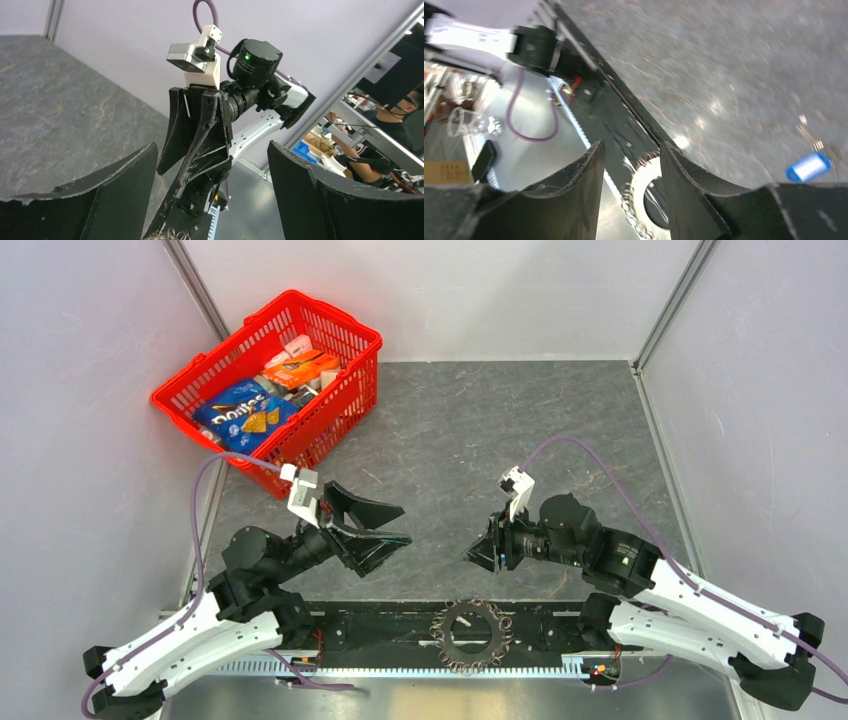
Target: Put the keys on the keyring
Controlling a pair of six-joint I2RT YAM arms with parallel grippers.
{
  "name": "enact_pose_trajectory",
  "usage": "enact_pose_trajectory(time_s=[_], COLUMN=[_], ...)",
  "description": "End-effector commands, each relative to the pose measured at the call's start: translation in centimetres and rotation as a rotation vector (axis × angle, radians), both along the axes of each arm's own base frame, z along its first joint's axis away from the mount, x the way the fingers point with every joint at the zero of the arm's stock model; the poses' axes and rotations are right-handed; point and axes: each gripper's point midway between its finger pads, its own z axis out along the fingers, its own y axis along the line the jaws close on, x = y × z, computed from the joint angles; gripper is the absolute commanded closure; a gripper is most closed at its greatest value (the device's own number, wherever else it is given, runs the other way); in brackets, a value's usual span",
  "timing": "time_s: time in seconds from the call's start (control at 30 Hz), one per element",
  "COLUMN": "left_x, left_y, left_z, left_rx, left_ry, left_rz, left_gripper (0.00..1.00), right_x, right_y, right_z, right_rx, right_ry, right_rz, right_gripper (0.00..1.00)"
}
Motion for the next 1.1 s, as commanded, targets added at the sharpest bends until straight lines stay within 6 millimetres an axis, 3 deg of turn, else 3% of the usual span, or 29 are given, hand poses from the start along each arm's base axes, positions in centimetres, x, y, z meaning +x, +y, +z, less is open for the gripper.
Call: enact_pose_trajectory(time_s=[0.0,0.13,0.27,0.43,0.6,0.8,0.93,1.07], left_x=[1.2,1.4,1.5,0.3,-1.0,-2.1,-2.7,-3.1], left_y=[0.1,-0.3,-0.8,-2.8,-4.2,-4.6,-4.5,-3.9], left_z=[-2.9,-4.9,-6.9,-9.5,-11.5,-15.6,-18.3,-20.6], left_rx=[0.077,0.115,0.162,0.24,0.293,0.331,0.316,0.315], left_ry=[0.038,0.072,0.106,0.145,0.205,0.335,0.44,0.509], left_rz=[0.06,0.06,0.043,-0.079,-0.192,-0.258,-0.277,-0.27], left_gripper=[0.12,0.12,0.13,0.15,0.19,0.23,0.26,0.29], right_x=[1.5,-0.4,-5.1,-8.8,-10.7,-11.5,-10.3,-7.9], right_y=[-3.4,-4.2,-3.8,-4.7,-6.2,-6.1,-5.5,-6.0], right_z=[-4.6,-8.3,-10.8,-10.2,-10.1,-11.4,-12.6,-15.2], right_rx=[-0.092,-0.125,-0.187,-0.132,-0.166,-0.214,-0.274,-0.397], right_ry=[0.12,0.241,0.387,0.443,0.474,0.506,0.485,0.459], right_rz=[-0.257,-0.244,-0.026,0.133,0.19,0.234,0.205,0.059], right_gripper=[0.47,0.41,0.39,0.4,0.43,0.47,0.48,0.49])
